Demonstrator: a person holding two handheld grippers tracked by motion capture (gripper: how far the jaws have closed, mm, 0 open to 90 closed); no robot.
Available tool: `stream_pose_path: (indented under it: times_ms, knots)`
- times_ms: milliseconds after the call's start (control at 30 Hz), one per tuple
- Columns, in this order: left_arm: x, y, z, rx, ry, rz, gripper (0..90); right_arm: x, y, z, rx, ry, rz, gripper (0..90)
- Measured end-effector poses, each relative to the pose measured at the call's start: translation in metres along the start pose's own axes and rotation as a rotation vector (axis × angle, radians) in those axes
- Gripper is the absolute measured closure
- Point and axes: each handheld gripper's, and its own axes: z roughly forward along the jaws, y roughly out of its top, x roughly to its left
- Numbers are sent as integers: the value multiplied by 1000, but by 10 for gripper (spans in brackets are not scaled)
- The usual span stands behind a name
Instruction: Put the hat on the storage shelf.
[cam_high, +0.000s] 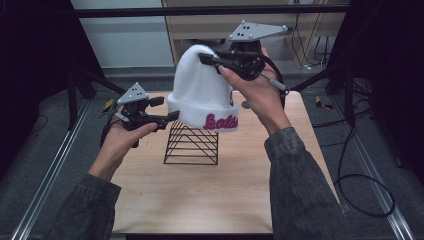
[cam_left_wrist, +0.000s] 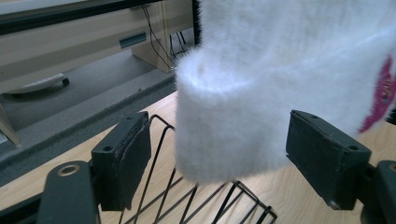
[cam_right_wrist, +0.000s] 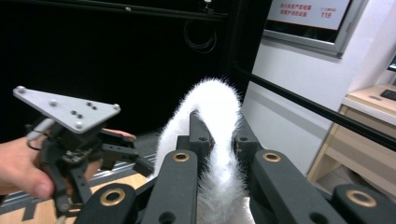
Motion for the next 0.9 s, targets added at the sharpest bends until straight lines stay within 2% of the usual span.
stream_pose_path:
  times_ms: [100,167,233,300,400,467,667,800,900]
  knots:
    - [4,-1,4,4,-17,-19,236,2,0,4,-2,12,2,831]
    - [4,-2,6,7,-27,-23,292,4,0,7,-3,19,3,831]
    - [4,-2,7,14,-41,-22,381,5,0,9,0,25,-1,831]
    - [2,-1,6,18,-50,-14,510,5,-1,12,8,27,-4,831]
    - [1,-1,4,20,-45,-3,660,3,-2,15,7,29,1,831]
    - [0,0,3,20,-24,-10,717,1,-3,17,7,27,7,830]
    - [-4,1,3,6,47,7,742,-6,-7,21,13,14,15,830]
    - [-9,2,1,0,74,25,742,-10,-10,23,12,12,22,830]
    - [-11,1,-1,-4,72,28,741,-12,-13,23,16,9,29,830]
